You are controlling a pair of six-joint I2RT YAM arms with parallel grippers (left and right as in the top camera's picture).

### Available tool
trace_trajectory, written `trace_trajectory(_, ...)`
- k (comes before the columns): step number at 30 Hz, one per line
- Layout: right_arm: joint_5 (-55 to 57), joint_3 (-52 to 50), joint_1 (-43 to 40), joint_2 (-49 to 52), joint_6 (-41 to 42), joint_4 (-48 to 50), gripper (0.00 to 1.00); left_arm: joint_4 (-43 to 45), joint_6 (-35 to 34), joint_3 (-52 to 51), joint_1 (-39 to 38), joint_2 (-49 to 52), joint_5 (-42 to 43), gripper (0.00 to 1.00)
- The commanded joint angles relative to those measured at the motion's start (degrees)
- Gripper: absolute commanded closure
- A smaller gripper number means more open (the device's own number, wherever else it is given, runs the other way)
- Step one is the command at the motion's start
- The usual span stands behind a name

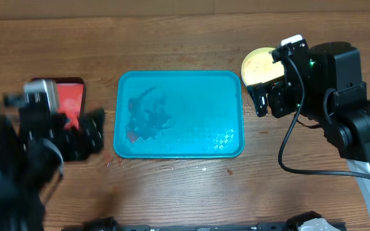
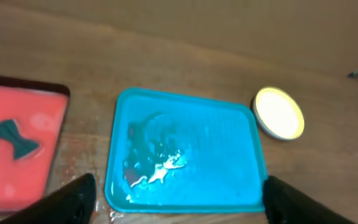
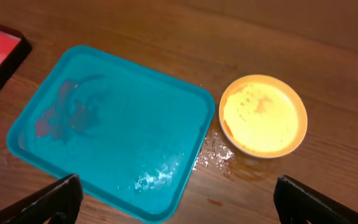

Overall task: Clean dirty plates on tray and stack at the side
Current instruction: 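Release the sponge on the red tray with the left gripper, then open the right gripper and withdraw it from the stacked plates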

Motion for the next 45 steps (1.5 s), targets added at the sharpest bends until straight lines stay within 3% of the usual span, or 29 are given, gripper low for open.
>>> trace_trajectory(1, -0.35, 0.07, 0.28, -0.33, -1.09, 2.75, 0.00, 5.11, 0.70, -10.88, -0.35, -10.99, -3.80, 0.00)
trace_trajectory(5, -2.25, 0.07, 0.28, -0.33, -1.09, 5.29, 0.00, 9.46, 0.68, -17.07, -0.35, -17.40, -8.90, 0.00)
trace_trajectory(11, -2.91, 0.07, 0.28, -0.31, -1.07, 5.16, 0.00, 10.51, 0.68, -18.95, -0.35, -17.73, -11.23, 0.00)
trace_trajectory(38, -2.75, 0.07, 0.33, -0.26, -1.11, 5.09, 0.00, -3.23, 0.68, -18.95, -0.35, -17.35, -11.23, 0.00)
trace_trajectory(45, -1.84, -0.13, 0.24, -1.51, -1.25, -3.43, 0.00, -3.23, 0.68, -18.95, -0.35, -17.35, -11.23, 0.00)
